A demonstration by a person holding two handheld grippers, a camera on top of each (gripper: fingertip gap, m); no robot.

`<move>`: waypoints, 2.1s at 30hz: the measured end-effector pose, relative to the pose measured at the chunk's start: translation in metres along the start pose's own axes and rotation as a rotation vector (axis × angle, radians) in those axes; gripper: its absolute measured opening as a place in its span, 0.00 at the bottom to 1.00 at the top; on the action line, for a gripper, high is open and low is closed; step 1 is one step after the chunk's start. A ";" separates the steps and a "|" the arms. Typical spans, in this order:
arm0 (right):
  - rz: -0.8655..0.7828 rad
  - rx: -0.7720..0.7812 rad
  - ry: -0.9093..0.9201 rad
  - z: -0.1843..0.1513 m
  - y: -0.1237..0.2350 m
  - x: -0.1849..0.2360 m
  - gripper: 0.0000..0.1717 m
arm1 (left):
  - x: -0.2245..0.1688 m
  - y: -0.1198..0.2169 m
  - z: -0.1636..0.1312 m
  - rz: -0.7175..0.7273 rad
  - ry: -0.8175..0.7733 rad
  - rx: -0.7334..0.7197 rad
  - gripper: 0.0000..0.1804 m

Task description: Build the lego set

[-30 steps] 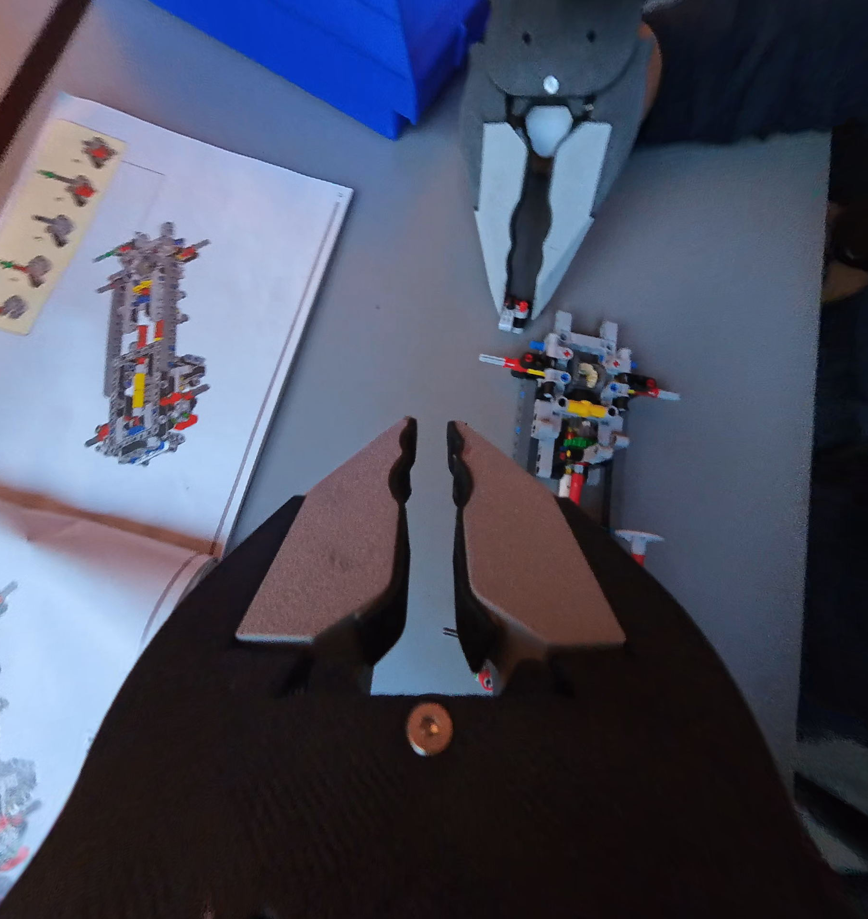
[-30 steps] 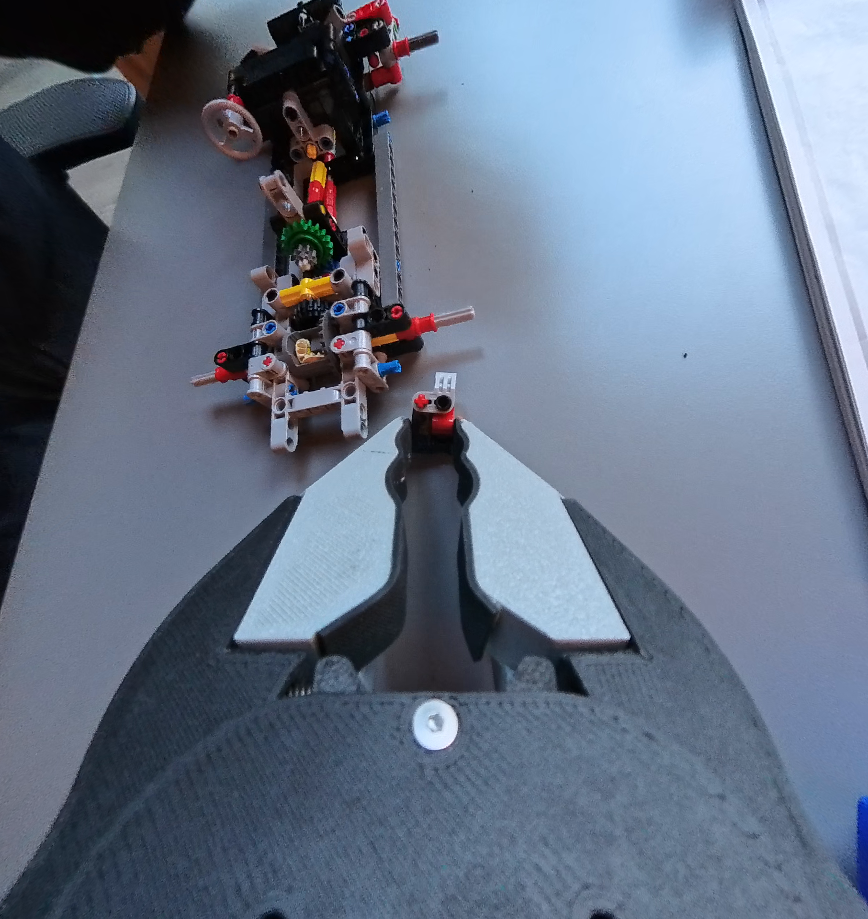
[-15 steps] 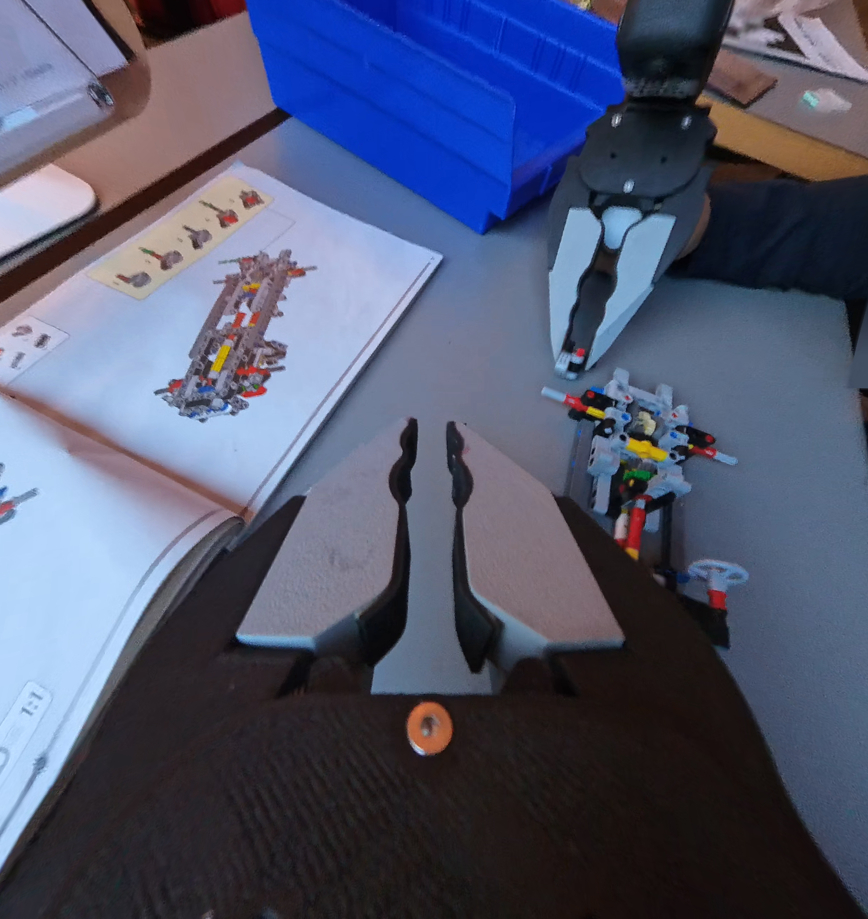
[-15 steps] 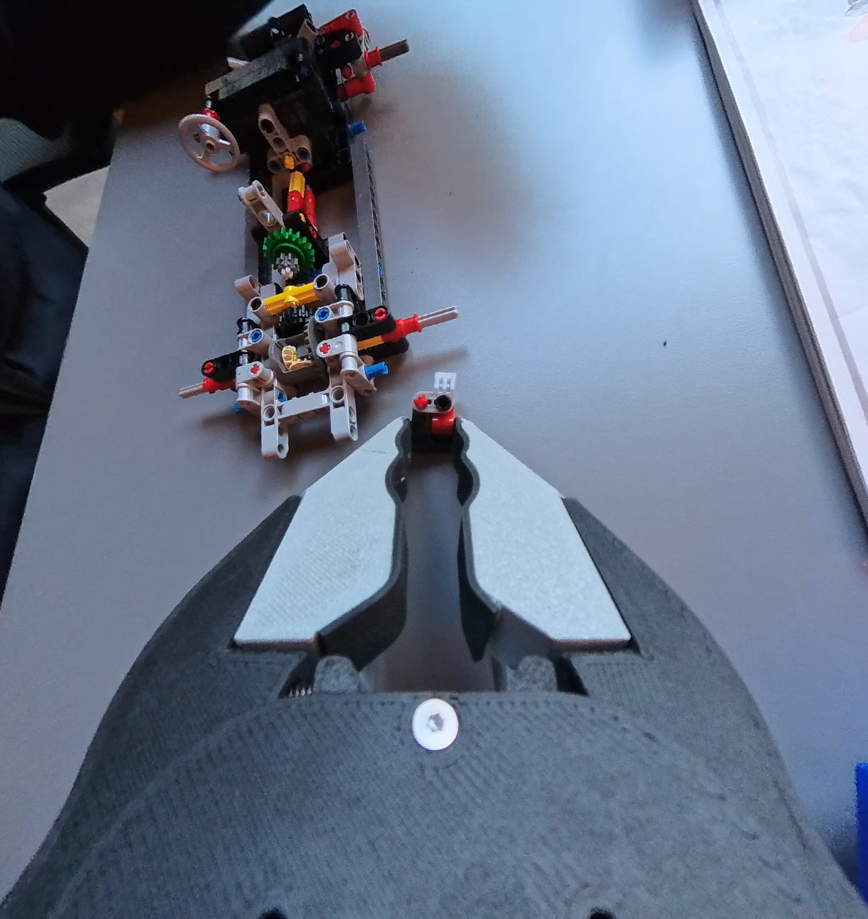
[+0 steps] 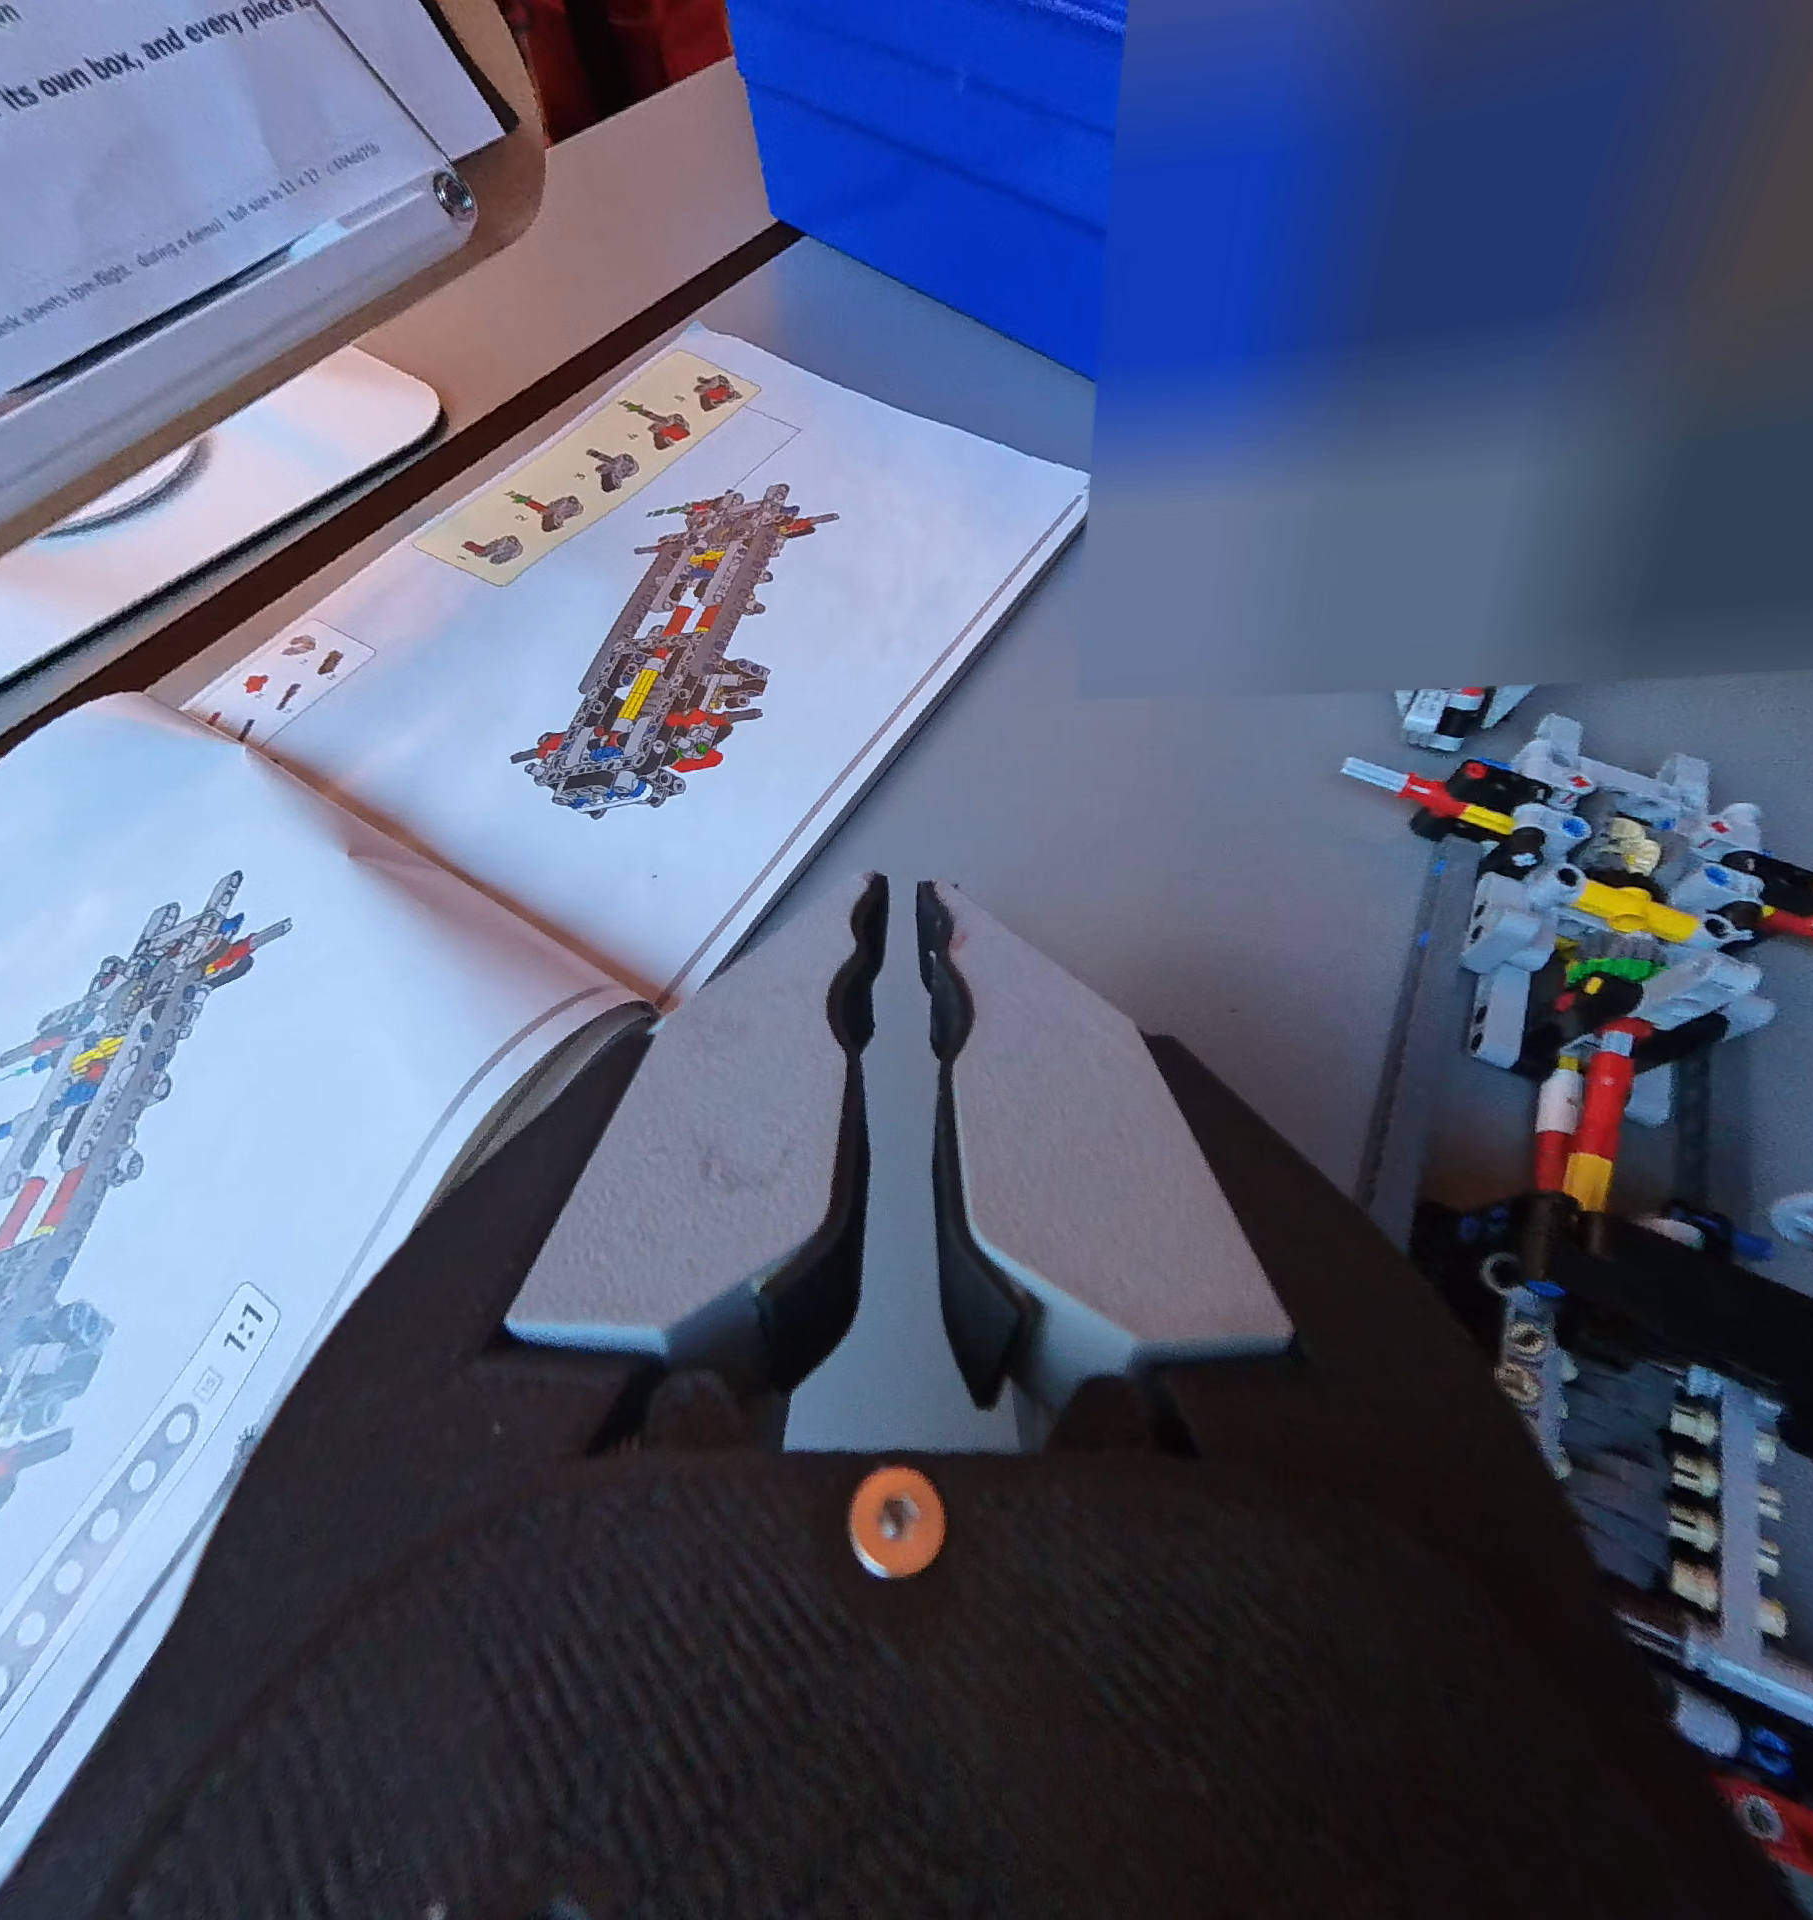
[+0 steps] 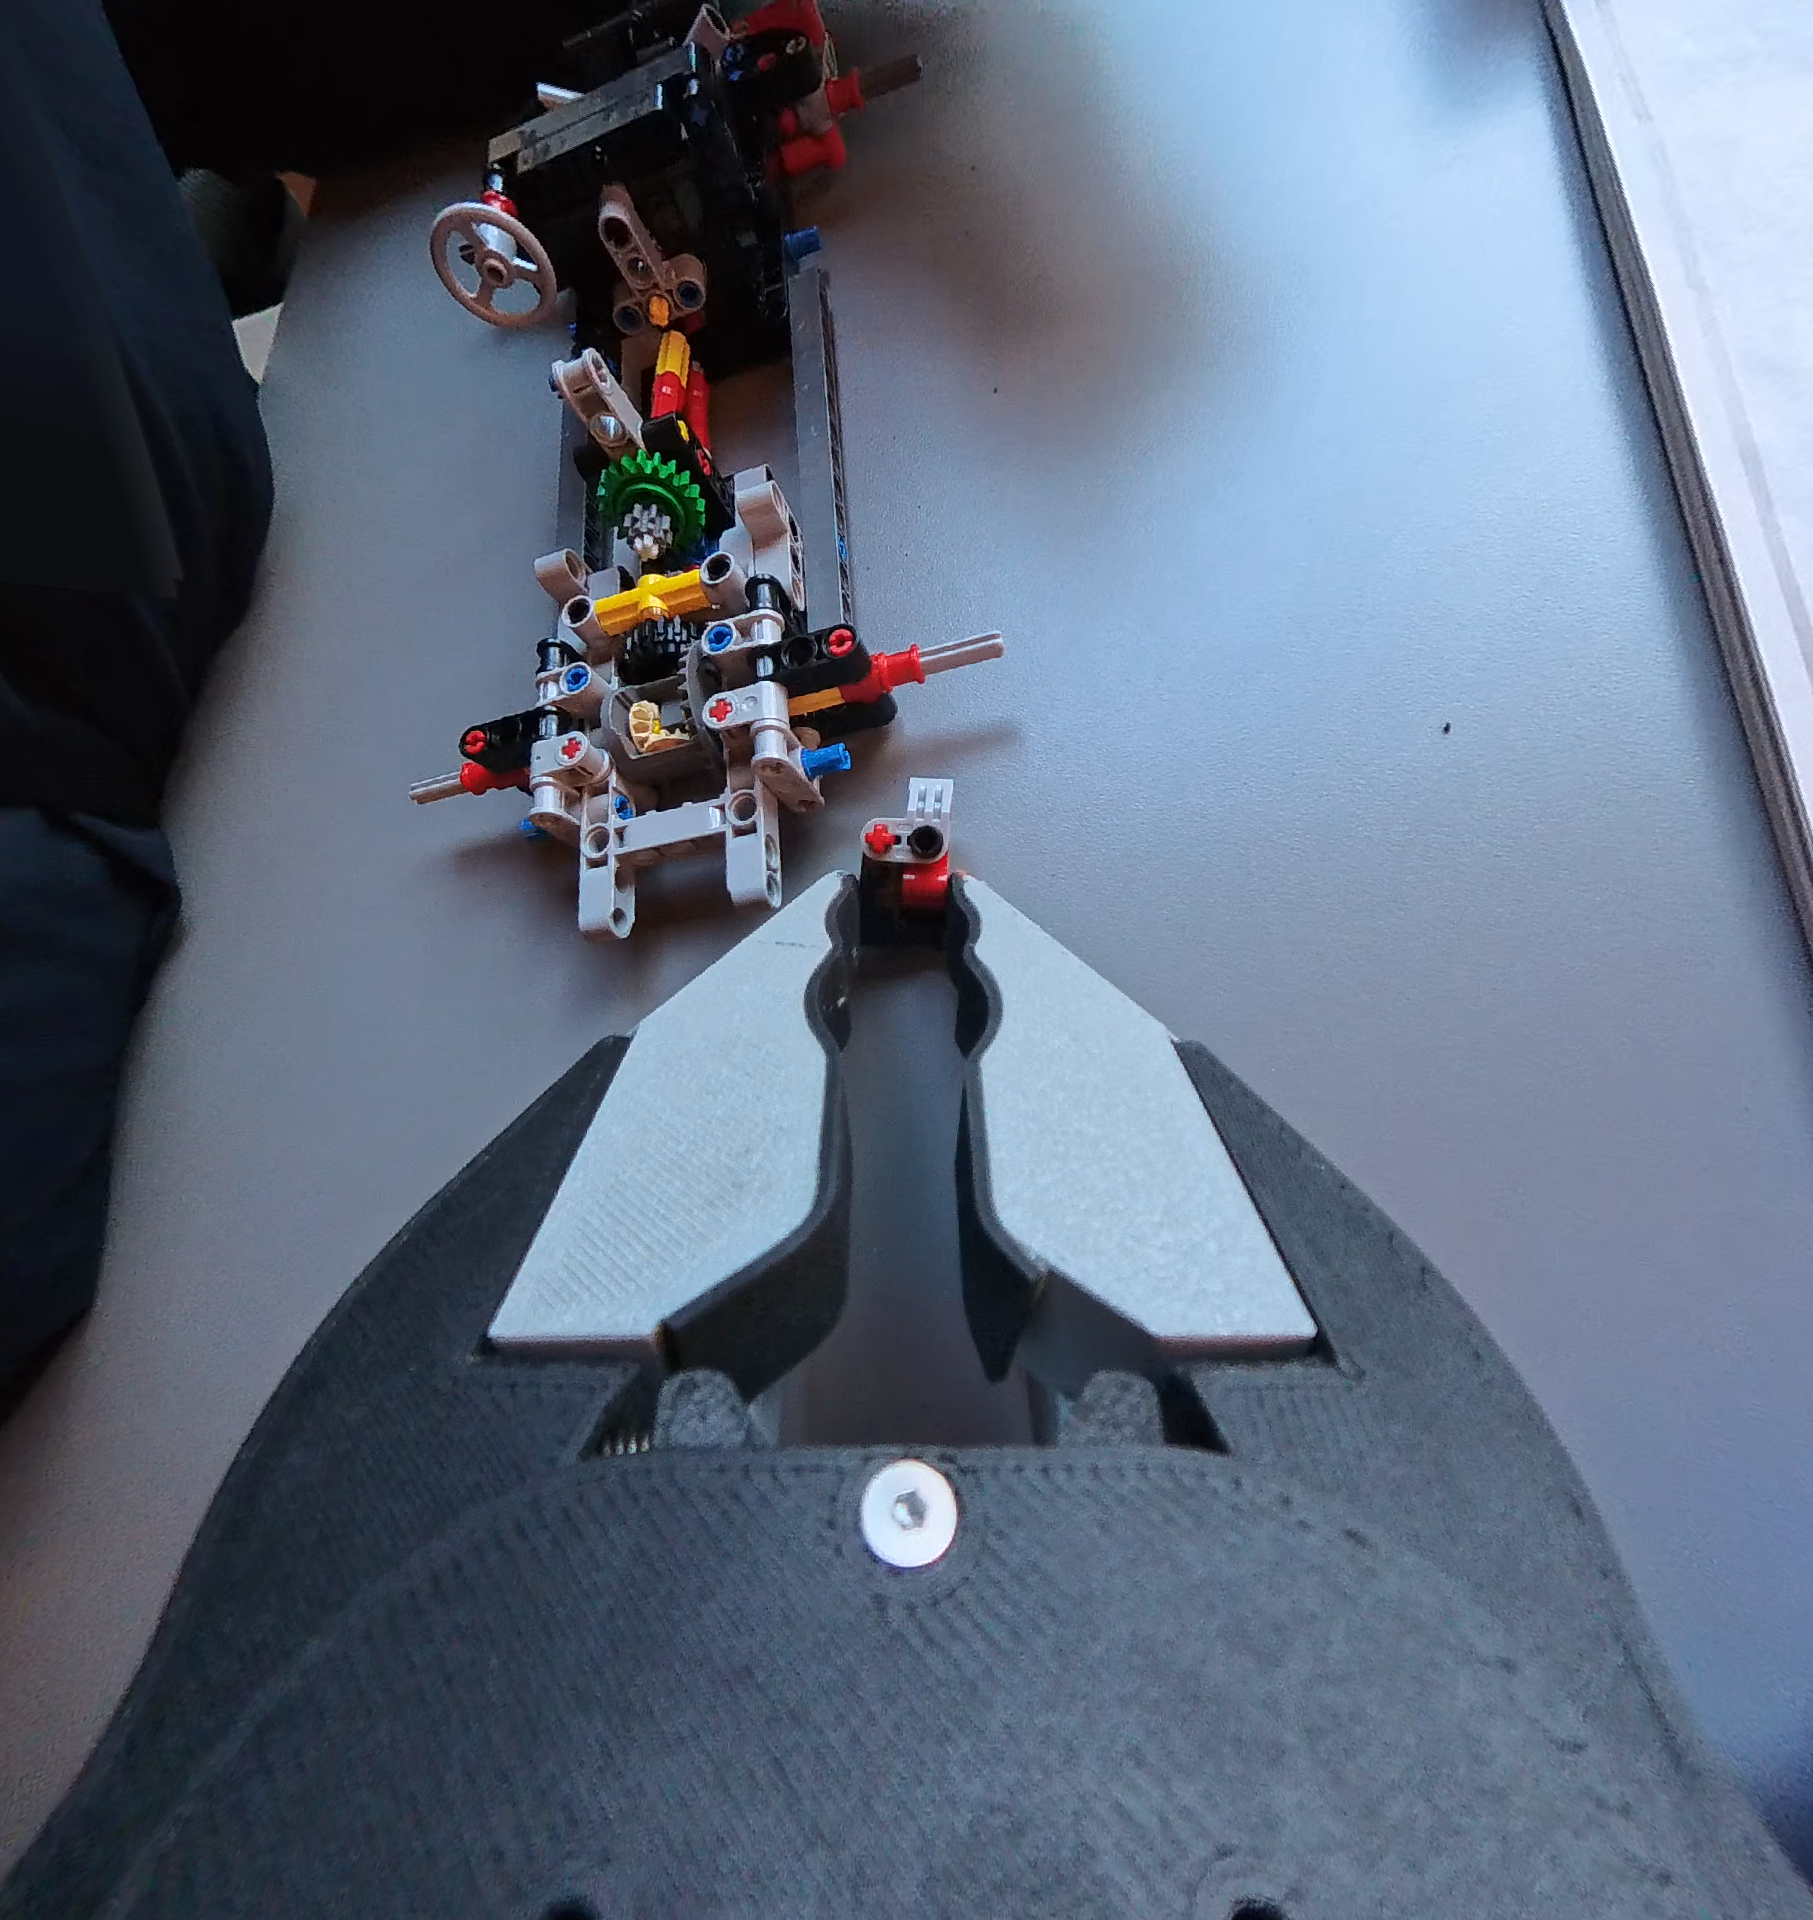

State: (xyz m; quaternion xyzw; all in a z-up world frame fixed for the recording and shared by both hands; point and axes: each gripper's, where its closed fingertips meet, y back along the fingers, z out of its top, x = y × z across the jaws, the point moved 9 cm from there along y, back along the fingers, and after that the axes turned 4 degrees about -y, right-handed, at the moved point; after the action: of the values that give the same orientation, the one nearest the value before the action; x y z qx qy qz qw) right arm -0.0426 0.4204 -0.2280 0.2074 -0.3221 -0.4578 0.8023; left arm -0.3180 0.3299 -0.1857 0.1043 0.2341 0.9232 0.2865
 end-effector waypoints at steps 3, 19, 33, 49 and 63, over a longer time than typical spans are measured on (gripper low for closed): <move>-0.006 0.000 0.007 0.000 0.000 0.001 0.07 | 0.001 -0.001 -0.003 0.019 -0.013 0.009 0.01; -0.001 0.000 0.005 0.000 0.000 0.001 0.07 | 0.002 -0.001 -0.006 0.080 -0.046 0.007 0.00; 0.004 0.000 0.001 0.000 0.000 0.001 0.07 | 0.009 -0.003 -0.014 0.060 0.031 -0.005 0.00; 0.011 -0.027 -0.015 0.000 0.003 -0.001 0.07 | 0.011 -0.002 -0.014 0.068 0.049 -0.031 0.00; 0.075 -0.144 -0.106 0.003 0.016 -0.009 0.07 | 0.014 0.002 -0.014 0.063 0.082 -0.069 0.00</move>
State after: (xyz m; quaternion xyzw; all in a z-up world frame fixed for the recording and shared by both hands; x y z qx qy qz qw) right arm -0.0387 0.4363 -0.2188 0.1124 -0.3379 -0.4597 0.8135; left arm -0.3349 0.3317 -0.1960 0.0639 0.2101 0.9427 0.2510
